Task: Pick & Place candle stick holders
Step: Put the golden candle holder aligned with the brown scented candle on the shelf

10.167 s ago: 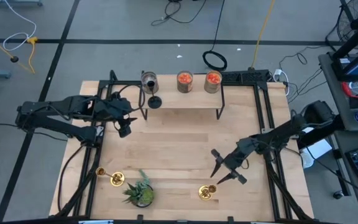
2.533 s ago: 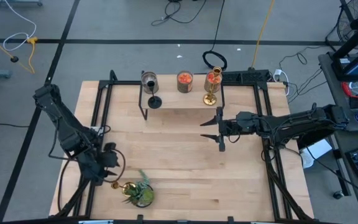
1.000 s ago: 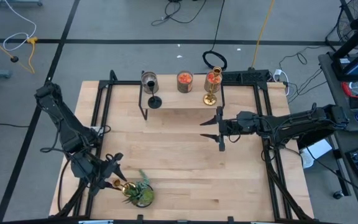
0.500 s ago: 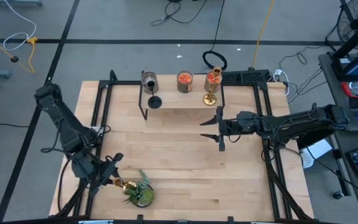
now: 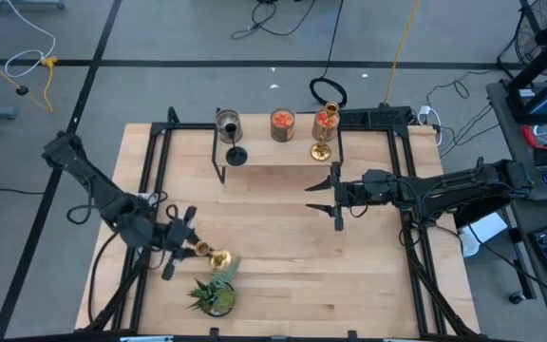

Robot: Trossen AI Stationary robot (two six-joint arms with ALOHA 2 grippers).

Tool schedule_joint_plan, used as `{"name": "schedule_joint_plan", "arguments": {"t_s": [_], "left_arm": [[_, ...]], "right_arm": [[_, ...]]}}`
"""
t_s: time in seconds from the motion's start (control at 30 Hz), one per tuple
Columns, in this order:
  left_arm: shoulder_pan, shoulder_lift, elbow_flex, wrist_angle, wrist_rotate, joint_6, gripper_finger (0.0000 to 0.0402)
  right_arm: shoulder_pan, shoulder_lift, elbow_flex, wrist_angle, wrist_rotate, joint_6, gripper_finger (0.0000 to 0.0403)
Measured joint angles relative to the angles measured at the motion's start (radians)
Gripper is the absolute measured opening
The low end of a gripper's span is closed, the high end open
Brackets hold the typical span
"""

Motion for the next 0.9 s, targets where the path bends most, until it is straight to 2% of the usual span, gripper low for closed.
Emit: {"name": "schedule_joint_plan", "arguments": {"t_s": [0.13,0.3,0.4,0.5,0.63,0.9], "left_arm": [[0.113,0.0,0.048,0.003,-0.024,0.108,0.005],[0.291,0.0,0.08,0.035,-0.011,0.12,0.0047],[0.394,0.014,0.091,0.089,0.031,0.162,0.0038],[0.479,0.041,0.106,0.153,0.124,0.227,0.004],[0.572,0.116,0.153,0.242,0.197,0.269,0.0051],[0.718,0.318,0.354,0.238,0.253,0.34,0.004]], "right_arm": [[0.0,0.0,0.0,0.0,0.001,0.0,0.0187],[0.0,0.0,0.0,0.0,0.003,0.0,0.0187],[0.0,0.0,0.0,0.0,0.003,0.0,0.0187],[0.0,0.0,0.0,0.0,0.003,0.0,0.0187],[0.0,0.0,0.0,-0.001,0.004,0.0,0.0187],[0.0,0.0,0.0,-0.023,0.004,-0.009,0.0187]]}}
